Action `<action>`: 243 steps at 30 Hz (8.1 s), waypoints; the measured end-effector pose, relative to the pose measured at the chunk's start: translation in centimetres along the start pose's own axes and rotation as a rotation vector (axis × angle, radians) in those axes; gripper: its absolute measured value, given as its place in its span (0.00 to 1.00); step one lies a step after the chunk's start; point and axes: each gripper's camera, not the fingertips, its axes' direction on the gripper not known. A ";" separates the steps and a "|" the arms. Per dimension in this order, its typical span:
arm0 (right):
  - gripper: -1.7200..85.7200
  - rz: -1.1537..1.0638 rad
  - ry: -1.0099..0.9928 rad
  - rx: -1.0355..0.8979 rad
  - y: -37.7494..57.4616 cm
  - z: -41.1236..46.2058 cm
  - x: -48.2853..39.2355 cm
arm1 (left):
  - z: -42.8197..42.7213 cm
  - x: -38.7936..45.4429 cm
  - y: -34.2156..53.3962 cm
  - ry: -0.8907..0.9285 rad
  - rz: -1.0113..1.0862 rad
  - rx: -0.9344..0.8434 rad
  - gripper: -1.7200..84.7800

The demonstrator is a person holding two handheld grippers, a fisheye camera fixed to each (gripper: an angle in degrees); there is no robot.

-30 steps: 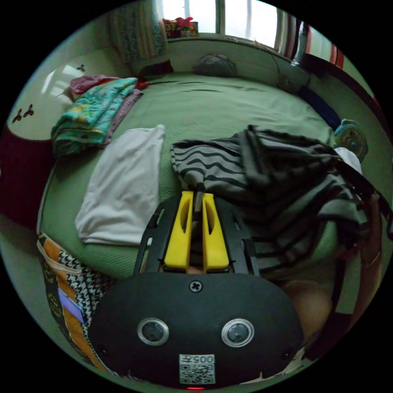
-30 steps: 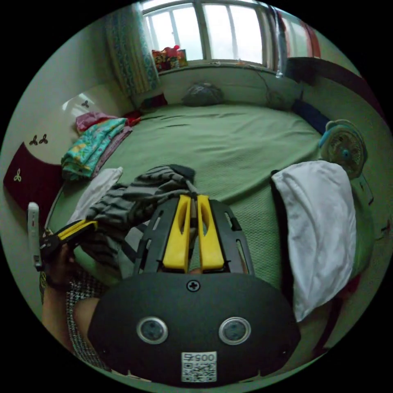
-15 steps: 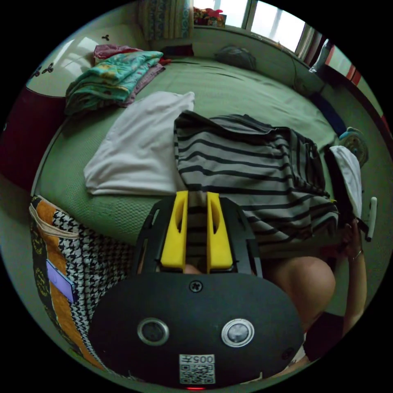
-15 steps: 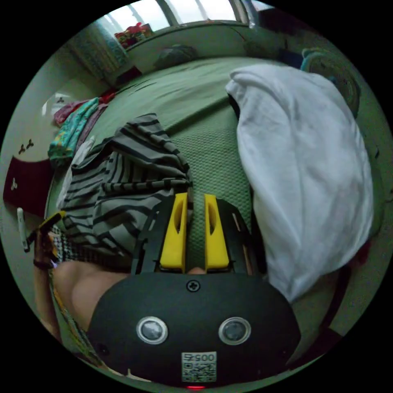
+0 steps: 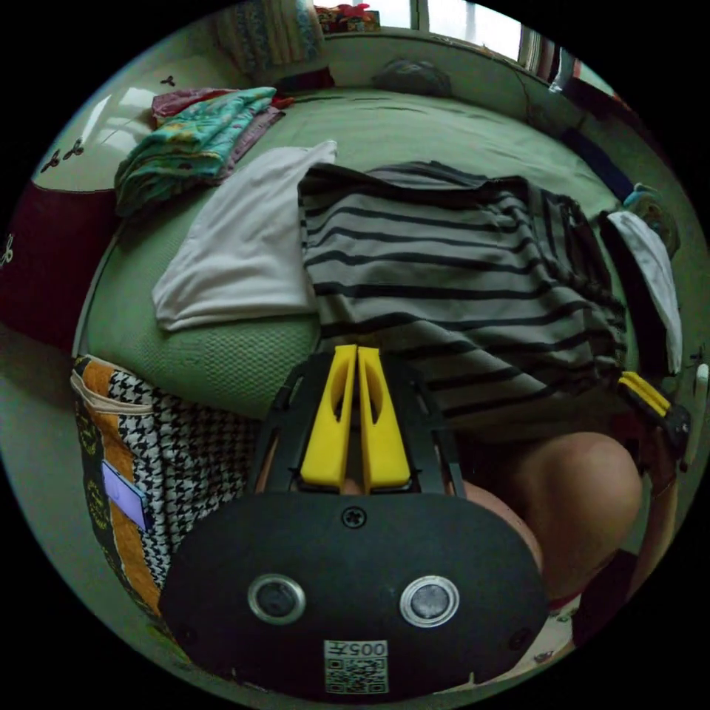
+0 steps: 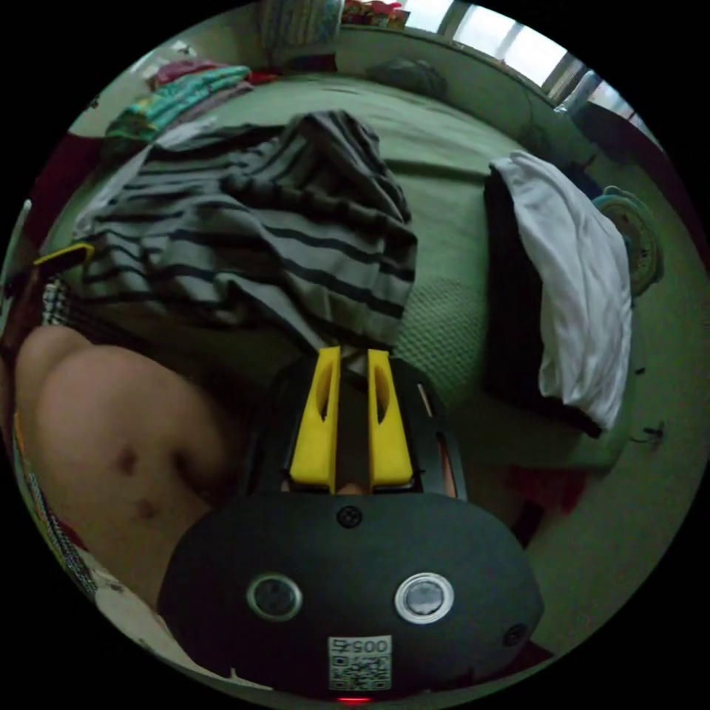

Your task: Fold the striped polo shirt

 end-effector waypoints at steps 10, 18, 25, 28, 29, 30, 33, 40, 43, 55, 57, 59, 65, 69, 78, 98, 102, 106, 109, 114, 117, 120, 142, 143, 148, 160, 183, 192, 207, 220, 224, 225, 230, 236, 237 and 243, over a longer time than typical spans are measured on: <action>0.13 -0.048 -0.096 0.185 -0.4 -7.4 0.0 | -0.9 -0.5 1.2 0.027 0.051 0.008 0.20; 0.17 -0.137 -0.133 0.190 -6.5 -6.2 -7.1 | -1.6 -0.6 2.5 0.023 0.049 0.047 0.20; 0.13 -0.055 -0.034 0.072 -10.0 -1.7 -9.0 | -2.7 -1.5 2.6 0.025 0.028 -0.004 0.20; 0.03 -0.007 -0.047 0.146 -8.0 -3.6 -7.2 | -3.2 -3.0 3.2 0.096 -0.020 0.005 0.20; 0.02 -0.003 -0.049 0.156 -7.4 -4.0 -6.8 | -3.5 -3.6 3.6 0.124 -0.027 0.016 0.20; 0.01 0.009 -0.061 0.177 -6.2 -4.8 -5.9 | -3.9 -4.2 4.0 0.153 -0.031 0.027 0.20; 0.01 0.050 -0.111 0.217 -2.5 -7.5 -3.1 | -5.6 -5.7 5.3 0.209 -0.039 0.051 0.20; 0.01 0.056 -0.148 0.233 8.3 -12.1 2.1 | -12.1 -8.1 8.5 0.204 -0.099 0.157 0.20; 0.01 0.080 -0.100 0.191 11.5 -11.6 3.7 | -14.9 -8.6 9.2 0.193 -0.094 0.218 0.20; 0.01 0.126 -0.051 0.116 13.5 -9.0 5.1 | -17.0 -3.4 2.3 0.227 0.061 0.186 0.17; 0.01 0.130 -0.055 0.107 13.4 -8.7 5.4 | -16.1 -2.2 -0.3 0.199 0.047 0.118 0.16; 0.01 0.142 -0.073 0.092 13.3 -8.4 5.8 | -15.4 -1.4 -1.8 0.176 0.051 0.095 0.16; 0.01 0.127 -0.068 0.091 13.4 -8.5 6.4 | -13.5 -0.5 -3.1 0.083 0.024 -0.045 0.07; 0.01 0.161 -0.113 0.115 14.3 -9.3 7.5 | -17.4 -2.2 0.8 0.135 0.089 0.055 0.03; 0.01 0.147 -0.150 0.230 18.2 -15.6 8.6 | -29.8 -11.2 15.6 0.240 0.045 0.236 0.02; 0.03 -0.167 -0.134 -0.157 33.0 -20.4 4.2 | -34.1 -12.0 38.5 0.256 0.041 -0.035 0.03; 0.08 -0.170 -0.155 -0.153 31.6 -20.4 4.2 | -34.4 -13.3 36.6 0.195 -0.002 -0.023 0.03; 0.11 -0.150 -0.225 -0.006 25.0 -20.8 3.7 | -33.9 -11.7 31.4 0.206 0.062 0.067 0.03; 0.13 -0.161 -0.208 0.131 18.7 -20.3 2.0 | -32.2 -8.4 25.3 0.227 0.157 0.135 0.07; 0.14 -0.099 -0.209 0.217 7.3 -16.9 -0.4 | -26.4 -2.2 13.6 0.237 0.255 0.142 0.12; 0.14 -0.076 -0.228 0.177 1.3 -13.8 -2.2 | -22.8 0.5 8.3 0.255 0.288 0.077 0.14; 0.14 -0.084 -0.173 0.141 -2.2 -10.5 -4.0 | -19.3 2.3 4.9 0.165 0.278 0.026 0.15; 0.00 0.274 -0.164 0.302 -2.0 -17.2 14.8 | -24.5 -15.9 5.4 0.201 -0.144 0.230 0.06; 0.00 0.303 -0.139 0.307 -1.4 -17.5 16.1 | -24.5 -18.1 5.9 0.158 -0.197 0.232 0.06; 0.01 0.569 0.016 0.240 3.8 -16.8 23.8 | -21.6 -24.2 7.9 -0.070 -0.443 0.118 0.04; 0.01 0.150 -0.211 0.269 6.5 -18.3 5.5 | -24.6 -7.0 12.2 0.187 -0.095 0.168 0.01; 0.02 0.032 -0.090 0.260 11.4 -12.2 -10.3 | -17.3 11.0 19.9 0.179 0.057 0.171 0.01; 0.02 0.025 -0.082 0.262 11.6 -12.0 -11.4 | -16.6 12.6 20.8 0.159 0.055 0.186 0.01; 0.02 0.029 -0.092 0.264 11.7 -11.5 -12.6 | -14.7 12.8 21.4 0.266 0.027 0.179 0.01; 0.02 0.017 -0.054 0.264 11.7 -11.1 -13.8 | -13.8 13.8 21.6 0.255 0.028 0.179 0.01; 0.02 0.019 -0.058 0.265 11.7 -11.0 -13.8 | -13.6 14.1 21.7 0.250 0.029 0.179 0.01; 0.02 0.020 -0.059 0.265 11.6 -10.9 -13.8 | -13.5 14.2 21.7 0.251 0.029 0.179 0.01; 0.02 0.020 -0.060 0.265 11.6 -10.7 -13.8 | -13.2 14.2 21.7 0.268 0.023 0.178 0.01; 0.02 0.022 -0.069 0.265 11.6 -10.5 -13.6 | -13.0 14.4 21.7 0.268 0.022 0.176 0.01; 0.02 0.023 -0.072 0.265 11.6 -10.5 -13.5 | -12.9 14.5 21.7 0.263 0.023 0.176 0.01; 0.02 0.027 -0.081 0.266 11.6 -10.2 -13.2 | -12.8 15.0 21.8 0.244 0.028 0.175 0.01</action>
